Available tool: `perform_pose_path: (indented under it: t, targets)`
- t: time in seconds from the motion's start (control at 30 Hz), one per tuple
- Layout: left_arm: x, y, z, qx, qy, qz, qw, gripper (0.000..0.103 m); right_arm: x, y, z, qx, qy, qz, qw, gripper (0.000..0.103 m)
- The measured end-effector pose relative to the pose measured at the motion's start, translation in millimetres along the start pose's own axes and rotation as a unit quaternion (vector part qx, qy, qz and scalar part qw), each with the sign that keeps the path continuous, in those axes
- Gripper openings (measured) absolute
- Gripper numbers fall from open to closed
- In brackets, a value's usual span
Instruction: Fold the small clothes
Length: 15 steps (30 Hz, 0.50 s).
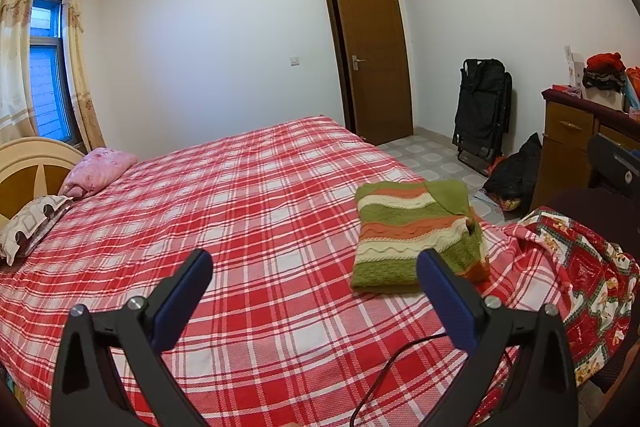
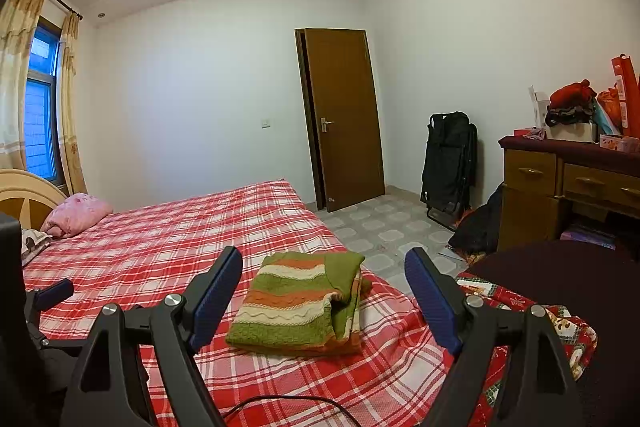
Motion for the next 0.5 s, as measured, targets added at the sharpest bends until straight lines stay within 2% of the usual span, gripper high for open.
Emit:
perform_pose_path:
  t: [0.3,0.5]
  targets:
    - [1.1,-1.5,-4.1,-0.001,-0.006,0.001,1.0,0.103,-2.9,0.9,-3.7,0.006,0.001,-0.003,1.0,0.084]
    - [-5.2,-12.0,-2.2,-0.017,0.002,-0.002,0.9999,0.103,-4.6,2.0,-6.9,0.008,0.006,-0.002,1.0,0.084]
Point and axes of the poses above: each gripper's, at about its wrist camera, not at the fingertips, and z roughly against the way its jaws point, x to its left, y to its underside, the point moved 10 cm from there along -z, roughly the way its jaws point, and after that the axes turned 13 degrees about x, right-handed, at the moved point
